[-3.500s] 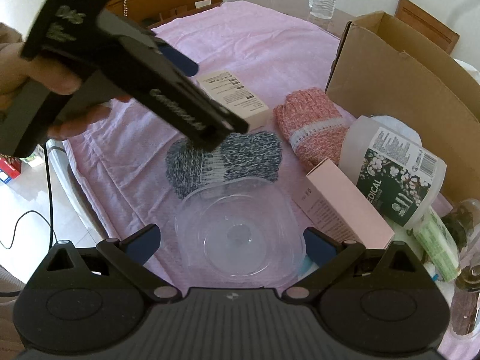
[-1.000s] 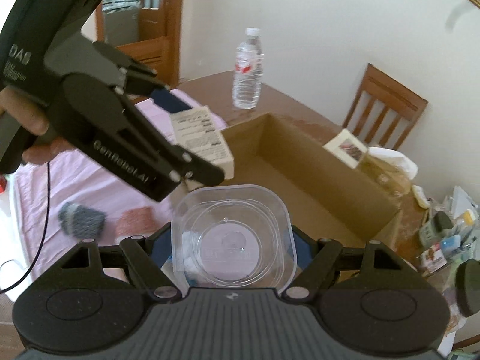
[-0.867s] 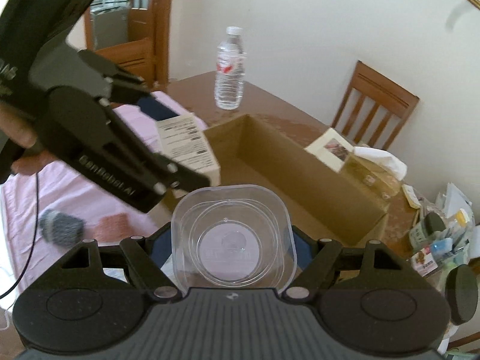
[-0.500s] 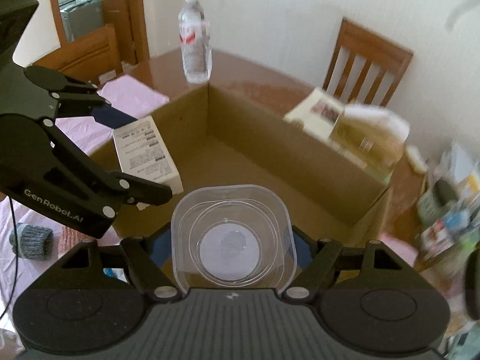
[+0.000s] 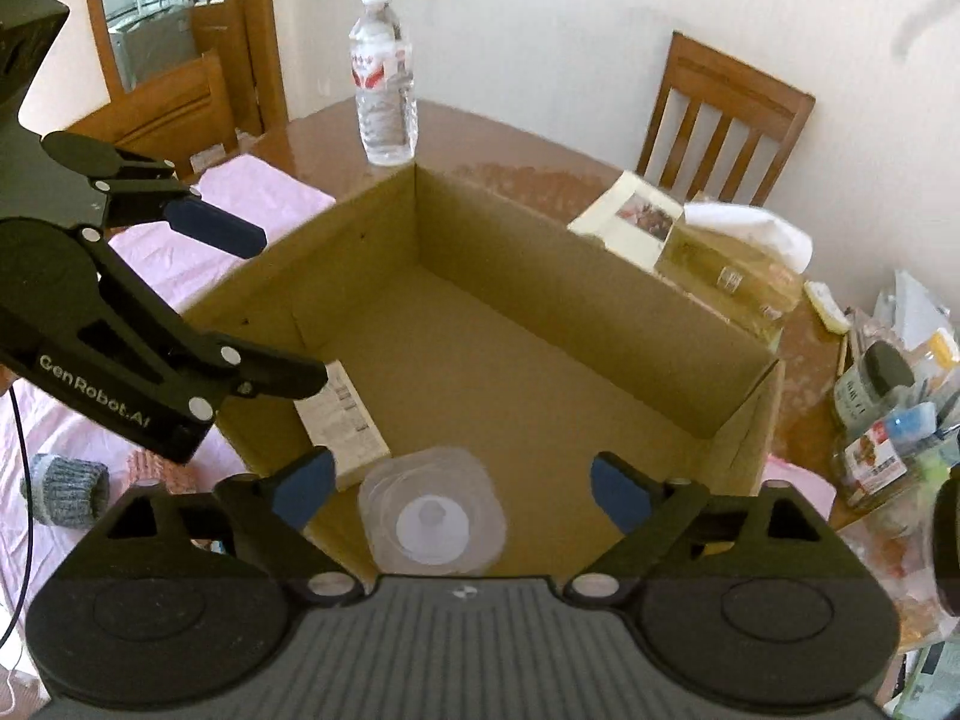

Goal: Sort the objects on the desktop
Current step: 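Release the boxed product and the clear container into the cardboard box, then return both tools to the cluttered items on the cloth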

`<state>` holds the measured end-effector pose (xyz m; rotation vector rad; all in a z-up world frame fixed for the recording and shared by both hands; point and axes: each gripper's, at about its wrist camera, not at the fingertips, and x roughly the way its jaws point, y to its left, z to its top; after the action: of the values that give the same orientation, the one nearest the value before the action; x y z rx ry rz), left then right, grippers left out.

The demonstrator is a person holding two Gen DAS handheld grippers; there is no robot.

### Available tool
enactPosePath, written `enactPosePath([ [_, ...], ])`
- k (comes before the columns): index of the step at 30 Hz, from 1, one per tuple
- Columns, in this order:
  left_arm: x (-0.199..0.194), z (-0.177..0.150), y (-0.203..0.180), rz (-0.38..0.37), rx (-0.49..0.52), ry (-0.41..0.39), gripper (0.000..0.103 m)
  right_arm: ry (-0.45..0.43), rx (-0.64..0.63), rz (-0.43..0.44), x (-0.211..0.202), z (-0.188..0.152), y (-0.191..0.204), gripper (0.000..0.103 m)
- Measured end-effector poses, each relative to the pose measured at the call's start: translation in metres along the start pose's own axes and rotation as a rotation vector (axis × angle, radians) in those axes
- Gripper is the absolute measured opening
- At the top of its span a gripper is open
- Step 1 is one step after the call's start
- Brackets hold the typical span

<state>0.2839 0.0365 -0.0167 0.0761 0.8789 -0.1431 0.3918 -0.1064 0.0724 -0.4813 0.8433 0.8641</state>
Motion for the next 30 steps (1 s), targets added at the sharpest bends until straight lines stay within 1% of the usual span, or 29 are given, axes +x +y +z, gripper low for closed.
enactPosePath([
  [1, -0.005, 0.0, 0.001, 0.006, 0.004, -0.007, 0.095, -0.01, -0.001, 0.0, -0.004, 0.0, 0.002, 0.098],
  [3, -0.017, -0.001, 0.003, 0.012, 0.007, -0.032, 0.095, -0.027, -0.003, -0.005, -0.014, 0.0, 0.007, 0.1],
  [7, -0.038, -0.004, 0.006, 0.024, 0.026, -0.056, 0.096, -0.057, -0.005, -0.009, -0.032, -0.003, 0.019, 0.101],
  [9, -0.049, -0.01, 0.005, 0.04, 0.048, -0.067, 0.099, -0.068, -0.005, -0.013, -0.041, -0.005, 0.028, 0.101],
  [11, -0.059, -0.018, 0.004, 0.042, 0.07, -0.079, 0.099, -0.081, -0.013, -0.01, -0.049, -0.008, 0.038, 0.101],
  [14, -0.07, -0.029, 0.004, 0.043, 0.074, -0.066, 0.099, -0.094, -0.028, -0.01, -0.059, -0.014, 0.055, 0.103],
  [19, -0.085, -0.049, 0.005, 0.021, 0.075, -0.053, 0.099, -0.095, -0.044, 0.005, -0.068, -0.027, 0.081, 0.103],
  [25, -0.091, -0.078, 0.009, 0.015, 0.074, -0.014, 0.099, -0.101, -0.05, -0.002, -0.072, -0.045, 0.105, 0.103],
  [30, -0.096, -0.104, 0.008, 0.008, 0.079, -0.006, 0.099, -0.102, -0.042, -0.016, -0.072, -0.061, 0.124, 0.103],
])
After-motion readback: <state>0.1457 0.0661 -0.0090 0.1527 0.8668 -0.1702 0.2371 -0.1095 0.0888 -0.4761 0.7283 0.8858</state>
